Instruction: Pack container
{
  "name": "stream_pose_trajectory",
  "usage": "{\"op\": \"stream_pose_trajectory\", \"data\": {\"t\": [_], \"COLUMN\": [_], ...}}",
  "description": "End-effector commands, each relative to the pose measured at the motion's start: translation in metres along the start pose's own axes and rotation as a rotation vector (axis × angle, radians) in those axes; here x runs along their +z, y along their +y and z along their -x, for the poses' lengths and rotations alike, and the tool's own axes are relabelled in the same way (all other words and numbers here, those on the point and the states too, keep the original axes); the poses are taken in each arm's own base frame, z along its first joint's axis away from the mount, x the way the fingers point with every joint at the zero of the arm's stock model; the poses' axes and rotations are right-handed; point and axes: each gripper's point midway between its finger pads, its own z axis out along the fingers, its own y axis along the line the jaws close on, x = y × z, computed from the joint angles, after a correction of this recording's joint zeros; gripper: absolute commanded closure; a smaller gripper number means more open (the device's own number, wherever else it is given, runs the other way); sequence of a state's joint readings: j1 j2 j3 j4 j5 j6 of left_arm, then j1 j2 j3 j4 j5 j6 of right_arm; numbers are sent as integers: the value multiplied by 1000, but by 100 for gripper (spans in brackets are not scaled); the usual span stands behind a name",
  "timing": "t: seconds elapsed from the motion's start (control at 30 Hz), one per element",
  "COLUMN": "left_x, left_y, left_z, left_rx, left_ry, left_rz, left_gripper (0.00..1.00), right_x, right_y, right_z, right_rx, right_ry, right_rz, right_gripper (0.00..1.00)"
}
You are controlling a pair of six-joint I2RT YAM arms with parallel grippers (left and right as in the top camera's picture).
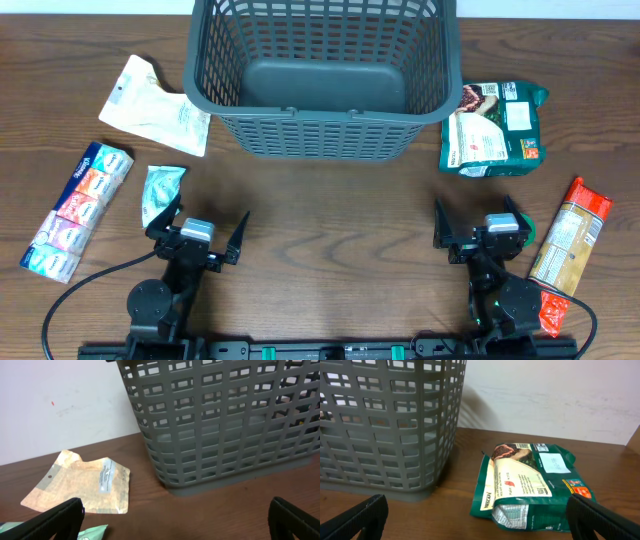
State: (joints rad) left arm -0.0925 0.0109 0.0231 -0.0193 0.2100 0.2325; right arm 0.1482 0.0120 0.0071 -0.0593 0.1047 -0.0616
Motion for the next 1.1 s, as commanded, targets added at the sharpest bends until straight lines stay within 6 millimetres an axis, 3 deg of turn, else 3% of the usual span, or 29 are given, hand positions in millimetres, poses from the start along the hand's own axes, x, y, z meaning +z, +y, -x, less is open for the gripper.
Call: {"op": "stream_pose_trajectory", "data": {"t": [0.0,0.37,0.57,0.73,0.93,1.07], "left_x": [1,1,1,-10,-37,-39], "left_y": [-2,-2,3,24,40,42], "left_z": [-16,-16,-15,8,33,47], "left_rx": [-17,-17,-22,-295,-262,-278], "left_ry": [46,46,42,39,222,347], "left_rz": [-9,-4,23,137,219,215], "left_gripper": [1,1,1,1,1,1], "right_x": [0,0,0,-10,-29,-40], "right_y": [4,4,15,13,9,7], "right_z": [0,-3,-3,28,70,98], "right_rx": [12,75,156,202,185,174], "right_ry": [-1,13,30,76,301,460], "right_rz": [17,19,82,86,79,74], "right_gripper": [1,1,1,1,1,1]}}
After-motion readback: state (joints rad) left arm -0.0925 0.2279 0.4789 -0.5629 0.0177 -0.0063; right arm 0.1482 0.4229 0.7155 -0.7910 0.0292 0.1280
